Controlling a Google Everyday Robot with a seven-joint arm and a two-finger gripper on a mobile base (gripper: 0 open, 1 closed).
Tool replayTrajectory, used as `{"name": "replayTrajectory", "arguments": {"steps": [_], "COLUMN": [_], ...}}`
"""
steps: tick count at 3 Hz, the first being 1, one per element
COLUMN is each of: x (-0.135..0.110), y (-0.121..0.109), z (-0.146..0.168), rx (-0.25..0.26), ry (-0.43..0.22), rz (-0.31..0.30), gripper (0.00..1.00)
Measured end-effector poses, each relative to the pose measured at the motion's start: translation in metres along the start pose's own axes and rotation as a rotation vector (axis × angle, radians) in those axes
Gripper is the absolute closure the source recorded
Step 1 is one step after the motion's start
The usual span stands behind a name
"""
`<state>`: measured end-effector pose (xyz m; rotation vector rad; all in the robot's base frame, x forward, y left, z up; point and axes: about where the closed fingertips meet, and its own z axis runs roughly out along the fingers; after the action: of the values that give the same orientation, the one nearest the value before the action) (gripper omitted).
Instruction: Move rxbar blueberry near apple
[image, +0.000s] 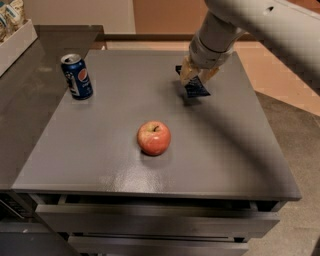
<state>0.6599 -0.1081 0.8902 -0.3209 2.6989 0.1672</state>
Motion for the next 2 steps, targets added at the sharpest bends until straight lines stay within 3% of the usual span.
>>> {"name": "replayTrajectory", "arguments": {"steps": [2], "x": [0.018], "y": [0.057], "z": [0.010], "rx": [-0.104], "ry": [0.058], "rz": [-0.109], "gripper": [1.00]}}
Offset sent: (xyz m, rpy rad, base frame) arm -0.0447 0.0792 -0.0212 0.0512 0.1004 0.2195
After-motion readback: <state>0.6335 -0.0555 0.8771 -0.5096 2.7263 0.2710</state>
